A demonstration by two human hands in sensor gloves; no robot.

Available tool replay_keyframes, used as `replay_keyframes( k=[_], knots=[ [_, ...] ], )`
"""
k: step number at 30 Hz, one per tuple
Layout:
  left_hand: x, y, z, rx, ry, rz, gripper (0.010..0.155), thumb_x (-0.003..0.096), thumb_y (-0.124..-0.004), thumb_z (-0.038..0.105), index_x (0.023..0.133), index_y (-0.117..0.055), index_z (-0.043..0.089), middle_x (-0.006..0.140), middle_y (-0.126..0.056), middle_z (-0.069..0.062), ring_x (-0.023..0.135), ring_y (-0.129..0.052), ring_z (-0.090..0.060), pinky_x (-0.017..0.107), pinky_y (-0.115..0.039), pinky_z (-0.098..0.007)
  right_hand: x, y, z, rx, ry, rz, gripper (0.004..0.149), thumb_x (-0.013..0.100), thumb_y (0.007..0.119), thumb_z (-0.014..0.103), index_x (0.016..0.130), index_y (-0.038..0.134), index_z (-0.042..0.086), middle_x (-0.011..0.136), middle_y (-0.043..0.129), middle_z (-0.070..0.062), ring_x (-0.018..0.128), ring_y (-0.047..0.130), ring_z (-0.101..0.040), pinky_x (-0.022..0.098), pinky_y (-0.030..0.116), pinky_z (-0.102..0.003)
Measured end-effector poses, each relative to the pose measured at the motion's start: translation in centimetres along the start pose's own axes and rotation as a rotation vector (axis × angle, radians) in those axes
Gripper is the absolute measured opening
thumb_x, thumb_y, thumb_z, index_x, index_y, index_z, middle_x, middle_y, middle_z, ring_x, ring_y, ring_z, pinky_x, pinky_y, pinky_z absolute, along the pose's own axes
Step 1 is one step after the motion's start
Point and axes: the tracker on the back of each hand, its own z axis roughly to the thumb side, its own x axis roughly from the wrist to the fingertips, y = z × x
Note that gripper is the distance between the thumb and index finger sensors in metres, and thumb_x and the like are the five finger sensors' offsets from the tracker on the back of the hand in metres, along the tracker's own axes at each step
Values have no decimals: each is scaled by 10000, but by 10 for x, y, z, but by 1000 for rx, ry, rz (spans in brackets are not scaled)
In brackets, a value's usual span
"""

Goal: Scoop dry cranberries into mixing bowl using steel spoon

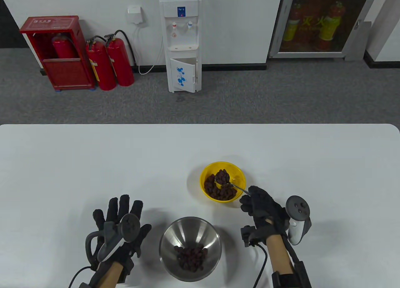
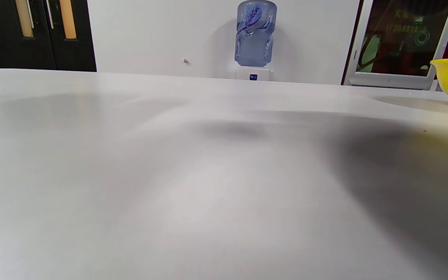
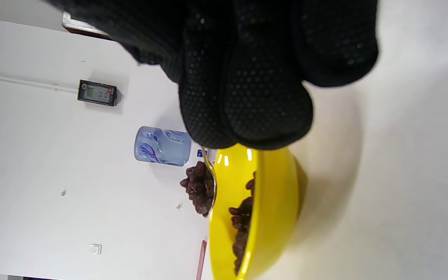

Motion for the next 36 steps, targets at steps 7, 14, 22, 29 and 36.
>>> replay_keyframes(
  k=[7, 14, 22, 29, 36],
  knots=[
    [0, 0, 0, 1, -4, 3, 781, 406, -586, 749, 1071, -252, 514, 1237, -110, 94, 1176, -103, -293, 715, -54, -715, -23, -8, 17, -10, -68, 39, 424, 492, 748, 318, 848, 784, 92, 701, 976, 25, 505, 1044, -212, 409, 826, -440],
    [0, 0, 1, 6, -1, 3, 782, 406, -585, 749, 1071, -250, 513, 1237, -109, 91, 1177, -102, -293, 715, -53, -715, -44, -8, 26, 16, -154, 100, 417, 470, 773, 314, 806, 833, 74, 646, 1011, 13, 448, 1065, -215, 376, 841, -442],
    [0, 0, 0, 8, 2, 6, 782, 405, -586, 749, 1071, -251, 513, 1237, -115, 92, 1176, -105, -293, 715, -55, -715, -58, 3, 37, 22, -230, 213, 410, 462, 782, 312, 782, 860, 68, 617, 1026, 7, 419, 1072, -218, 363, 846, -442],
    [0, 0, 1, 22, 3, 4, 781, 405, -585, 749, 1071, -252, 514, 1237, -113, 93, 1176, -106, -293, 714, -55, -716, -62, 10, 40, -25, -299, 276, 403, 462, 783, 314, 782, 866, 85, 618, 1025, 8, 425, 1066, -218, 376, 840, -442],
    [0, 0, 0, 19, 10, 4, 780, 406, -586, 748, 1071, -253, 513, 1237, -114, 92, 1176, -105, -294, 714, -55, -716, -61, 12, 39, -37, -349, 299, 400, 463, 789, 303, 791, 868, 88, 631, 1020, -7, 442, 1054, -238, 393, 822, -459]
  ],
)
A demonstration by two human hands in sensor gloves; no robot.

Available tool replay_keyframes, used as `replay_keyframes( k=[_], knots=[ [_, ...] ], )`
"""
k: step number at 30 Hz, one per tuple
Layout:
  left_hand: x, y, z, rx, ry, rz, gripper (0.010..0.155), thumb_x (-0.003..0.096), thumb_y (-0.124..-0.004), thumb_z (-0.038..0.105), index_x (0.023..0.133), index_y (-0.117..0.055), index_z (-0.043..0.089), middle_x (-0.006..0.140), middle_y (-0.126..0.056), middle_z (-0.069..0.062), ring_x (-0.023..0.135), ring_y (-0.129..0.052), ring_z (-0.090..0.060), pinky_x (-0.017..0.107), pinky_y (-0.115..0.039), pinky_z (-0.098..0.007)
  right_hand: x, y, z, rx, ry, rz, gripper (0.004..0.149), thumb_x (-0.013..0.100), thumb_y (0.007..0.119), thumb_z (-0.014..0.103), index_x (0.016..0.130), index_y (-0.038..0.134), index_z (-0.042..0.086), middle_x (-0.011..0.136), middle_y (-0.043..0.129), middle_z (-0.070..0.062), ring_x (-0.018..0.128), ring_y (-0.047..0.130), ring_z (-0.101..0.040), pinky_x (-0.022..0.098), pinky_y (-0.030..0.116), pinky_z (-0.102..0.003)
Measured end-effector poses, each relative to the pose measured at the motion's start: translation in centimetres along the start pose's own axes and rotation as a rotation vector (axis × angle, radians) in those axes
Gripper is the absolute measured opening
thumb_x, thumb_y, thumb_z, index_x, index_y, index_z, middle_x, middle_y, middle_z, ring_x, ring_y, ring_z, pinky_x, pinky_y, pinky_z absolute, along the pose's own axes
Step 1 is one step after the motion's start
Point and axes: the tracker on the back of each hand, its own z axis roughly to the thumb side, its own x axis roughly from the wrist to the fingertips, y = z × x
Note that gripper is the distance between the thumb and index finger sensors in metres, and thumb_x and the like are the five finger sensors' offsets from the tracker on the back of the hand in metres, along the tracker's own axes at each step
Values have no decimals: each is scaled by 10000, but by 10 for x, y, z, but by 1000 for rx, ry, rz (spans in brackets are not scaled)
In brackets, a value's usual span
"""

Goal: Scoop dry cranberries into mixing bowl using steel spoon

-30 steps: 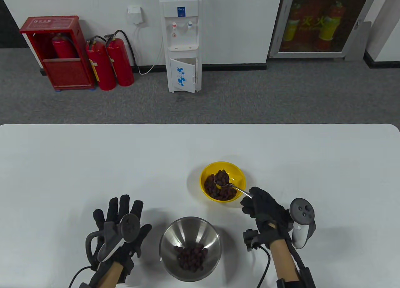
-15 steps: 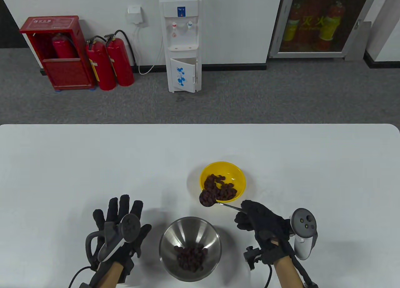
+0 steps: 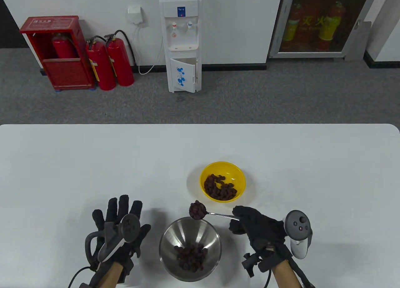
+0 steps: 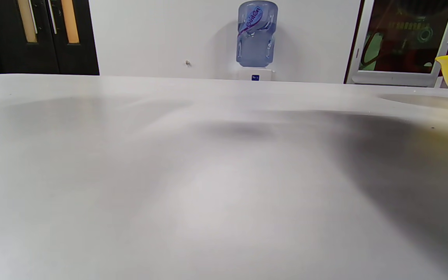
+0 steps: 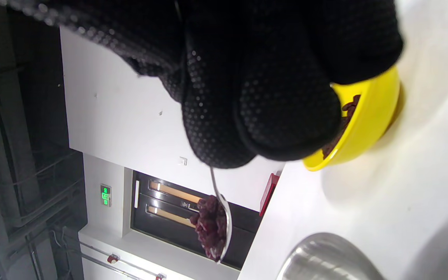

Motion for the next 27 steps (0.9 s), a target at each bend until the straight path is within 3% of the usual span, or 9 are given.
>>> replay_keyframes(
  k=[27],
  knots=[
    [0, 0, 0, 8, 1, -12, 780, 406, -586, 748, 1072, -257, 511, 1238, -117, 89, 1176, -107, -296, 714, -53, -716, 0, 8, -5, -178, -83, 54, 394, 467, 790, 289, 821, 863, 134, 685, 994, -12, 513, 1018, -258, 442, 782, -484]
  ],
)
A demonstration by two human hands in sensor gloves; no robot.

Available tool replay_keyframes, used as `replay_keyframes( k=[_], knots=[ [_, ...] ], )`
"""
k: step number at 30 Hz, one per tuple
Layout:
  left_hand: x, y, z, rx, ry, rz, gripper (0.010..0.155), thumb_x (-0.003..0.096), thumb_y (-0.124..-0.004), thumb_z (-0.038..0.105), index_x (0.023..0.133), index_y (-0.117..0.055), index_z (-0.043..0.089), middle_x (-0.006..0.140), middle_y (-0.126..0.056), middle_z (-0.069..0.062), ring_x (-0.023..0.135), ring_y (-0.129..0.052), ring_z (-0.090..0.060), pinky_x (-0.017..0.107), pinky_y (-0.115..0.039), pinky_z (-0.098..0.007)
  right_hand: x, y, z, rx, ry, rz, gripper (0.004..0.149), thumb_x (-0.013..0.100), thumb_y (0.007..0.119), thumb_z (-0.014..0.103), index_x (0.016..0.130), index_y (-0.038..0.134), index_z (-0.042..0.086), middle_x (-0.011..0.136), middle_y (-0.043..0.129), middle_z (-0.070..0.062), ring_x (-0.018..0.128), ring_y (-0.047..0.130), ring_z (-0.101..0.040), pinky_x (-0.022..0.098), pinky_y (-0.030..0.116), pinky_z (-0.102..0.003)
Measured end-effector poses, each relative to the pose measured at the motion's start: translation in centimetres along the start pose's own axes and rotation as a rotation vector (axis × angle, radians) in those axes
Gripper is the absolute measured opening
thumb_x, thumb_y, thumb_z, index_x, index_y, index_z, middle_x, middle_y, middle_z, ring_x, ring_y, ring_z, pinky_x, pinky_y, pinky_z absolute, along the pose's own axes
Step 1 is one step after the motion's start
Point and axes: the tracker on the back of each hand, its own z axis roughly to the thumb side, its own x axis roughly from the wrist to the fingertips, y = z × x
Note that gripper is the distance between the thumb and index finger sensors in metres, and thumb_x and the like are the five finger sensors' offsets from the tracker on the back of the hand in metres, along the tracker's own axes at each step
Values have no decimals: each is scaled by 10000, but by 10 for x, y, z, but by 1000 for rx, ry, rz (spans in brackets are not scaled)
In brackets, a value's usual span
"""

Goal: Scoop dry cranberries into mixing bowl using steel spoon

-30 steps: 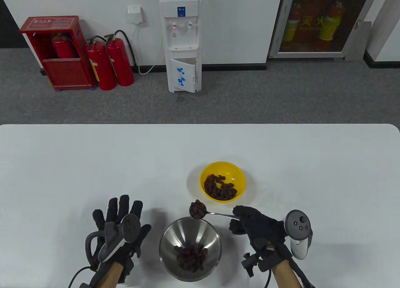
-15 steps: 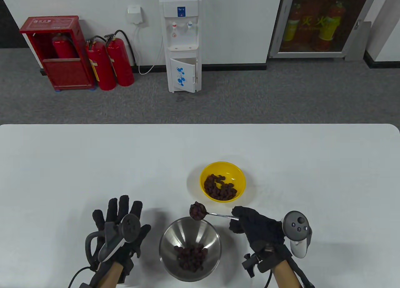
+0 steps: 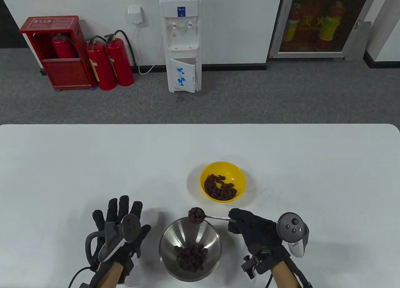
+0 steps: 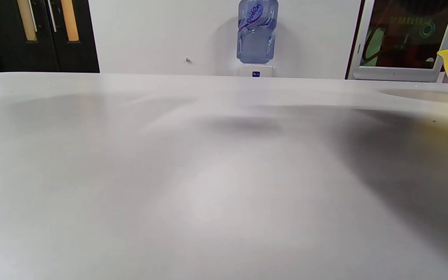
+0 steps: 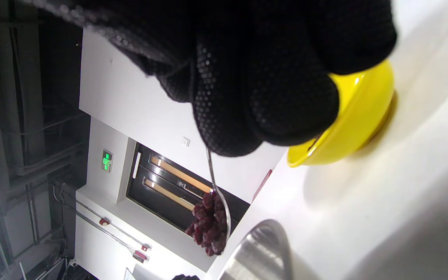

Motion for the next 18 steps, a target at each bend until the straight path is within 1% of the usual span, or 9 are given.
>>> replay_keyframes(
  k=[10, 11, 14, 15, 18],
  knots=[
    [0, 0, 0, 2, 0, -2, 779, 407, -585, 748, 1072, -258, 512, 1238, -113, 90, 1176, -105, -297, 714, -53, -716, 0, 4, 2, -91, -26, 23, 390, 466, 790, 286, 829, 867, 167, 712, 981, -2, 545, 1007, -255, 464, 771, -487],
    [0, 0, 0, 2, 0, -2, 780, 407, -586, 748, 1073, -257, 510, 1238, -116, 89, 1176, -106, -295, 713, -53, -716, 0, 4, 2, -102, -31, 19, 390, 465, 789, 286, 830, 867, 174, 718, 978, 33, 551, 1005, -253, 467, 769, -487],
    [0, 0, 0, 1, -1, -1, 781, 406, -586, 748, 1073, -258, 510, 1238, -117, 89, 1176, -106, -295, 714, -54, -716, 0, 4, 3, -107, -38, 13, 389, 464, 788, 288, 830, 868, 183, 724, 975, 34, 559, 1002, -251, 471, 767, -486],
    [0, 0, 0, 0, -1, -1, 780, 406, -587, 747, 1073, -258, 510, 1238, -115, 88, 1176, -105, -296, 714, -53, -716, 0, 3, 3, -105, -43, 5, 391, 463, 788, 287, 832, 867, 185, 721, 978, -12, 562, 1000, -252, 473, 765, -487],
    [0, 0, 0, 3, 0, -2, 779, 406, -586, 748, 1072, -258, 511, 1238, -116, 90, 1175, -106, -298, 714, -53, -716, -1, 2, 4, -111, -68, -13, 392, 461, 787, 287, 834, 866, 197, 732, 973, -9, 577, 994, -250, 481, 760, -489]
  ],
)
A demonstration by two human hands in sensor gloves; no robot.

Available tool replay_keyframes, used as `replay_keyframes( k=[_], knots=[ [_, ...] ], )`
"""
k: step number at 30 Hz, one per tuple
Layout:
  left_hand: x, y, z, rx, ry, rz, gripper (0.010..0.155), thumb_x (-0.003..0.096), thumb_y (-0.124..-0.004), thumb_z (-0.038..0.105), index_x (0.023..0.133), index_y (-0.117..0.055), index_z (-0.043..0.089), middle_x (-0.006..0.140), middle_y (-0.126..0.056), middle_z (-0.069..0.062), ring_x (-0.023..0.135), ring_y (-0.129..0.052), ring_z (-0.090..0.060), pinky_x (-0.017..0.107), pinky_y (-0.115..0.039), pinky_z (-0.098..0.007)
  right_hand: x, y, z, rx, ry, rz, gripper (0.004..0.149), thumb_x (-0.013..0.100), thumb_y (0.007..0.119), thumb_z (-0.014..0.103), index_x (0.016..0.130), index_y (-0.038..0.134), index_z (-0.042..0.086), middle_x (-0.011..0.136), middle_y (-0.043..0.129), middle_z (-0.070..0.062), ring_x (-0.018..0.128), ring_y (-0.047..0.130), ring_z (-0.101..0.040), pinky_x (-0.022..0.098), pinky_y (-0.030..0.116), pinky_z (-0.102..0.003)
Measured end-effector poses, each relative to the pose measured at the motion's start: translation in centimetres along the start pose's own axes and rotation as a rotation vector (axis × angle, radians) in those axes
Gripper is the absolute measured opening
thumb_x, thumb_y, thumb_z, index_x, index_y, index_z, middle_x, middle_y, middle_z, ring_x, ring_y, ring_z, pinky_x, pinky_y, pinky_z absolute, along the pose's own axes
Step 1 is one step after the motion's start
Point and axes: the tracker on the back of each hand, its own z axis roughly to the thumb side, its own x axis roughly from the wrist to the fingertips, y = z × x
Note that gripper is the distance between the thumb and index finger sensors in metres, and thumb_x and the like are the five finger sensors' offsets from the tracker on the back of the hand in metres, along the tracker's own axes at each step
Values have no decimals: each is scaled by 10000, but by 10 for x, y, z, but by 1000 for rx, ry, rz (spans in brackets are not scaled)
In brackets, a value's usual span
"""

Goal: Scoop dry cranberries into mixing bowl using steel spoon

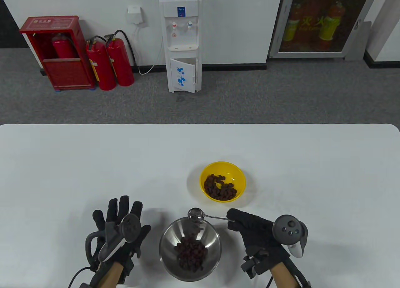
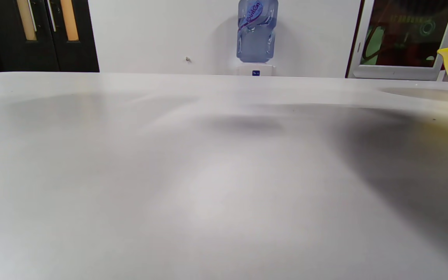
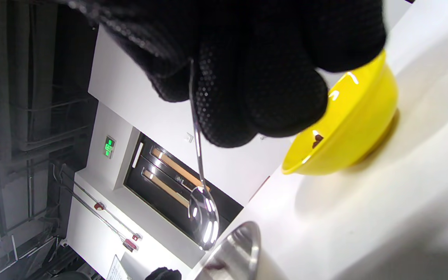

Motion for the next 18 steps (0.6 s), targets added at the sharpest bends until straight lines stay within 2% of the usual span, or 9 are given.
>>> replay_keyframes(
  k=[13, 15, 16, 18],
  knots=[
    [0, 0, 0, -6, -2, 3, 780, 406, -586, 748, 1073, -257, 511, 1238, -117, 90, 1176, -106, -295, 714, -53, -716, 0, 1, -3, 10, -3, -11, 396, 466, 776, 308, 845, 850, 218, 741, 968, 16, 587, 998, -225, 483, 769, -473],
    [0, 0, 0, -7, -2, 4, 781, 406, -586, 748, 1073, -258, 510, 1238, -114, 89, 1176, -107, -296, 713, -53, -716, -1, 0, -4, 15, 6, -45, 401, 470, 769, 312, 852, 837, 209, 743, 965, 15, 585, 998, -223, 480, 772, -469],
    [0, 0, 0, -9, -2, 4, 780, 407, -586, 748, 1073, -259, 509, 1238, -114, 89, 1176, -106, -297, 713, -54, -716, -1, -1, -5, 14, 16, -76, 404, 473, 766, 312, 855, 828, 199, 745, 960, 55, 582, 998, -223, 475, 773, -469],
    [0, 0, 0, -13, -3, 4, 780, 406, -586, 748, 1072, -258, 510, 1238, -117, 90, 1176, -105, -295, 713, -54, -716, 0, -5, -6, -4, 48, -167, 407, 476, 763, 316, 861, 816, 194, 747, 956, 53, 577, 999, -224, 472, 773, -468]
  ],
)
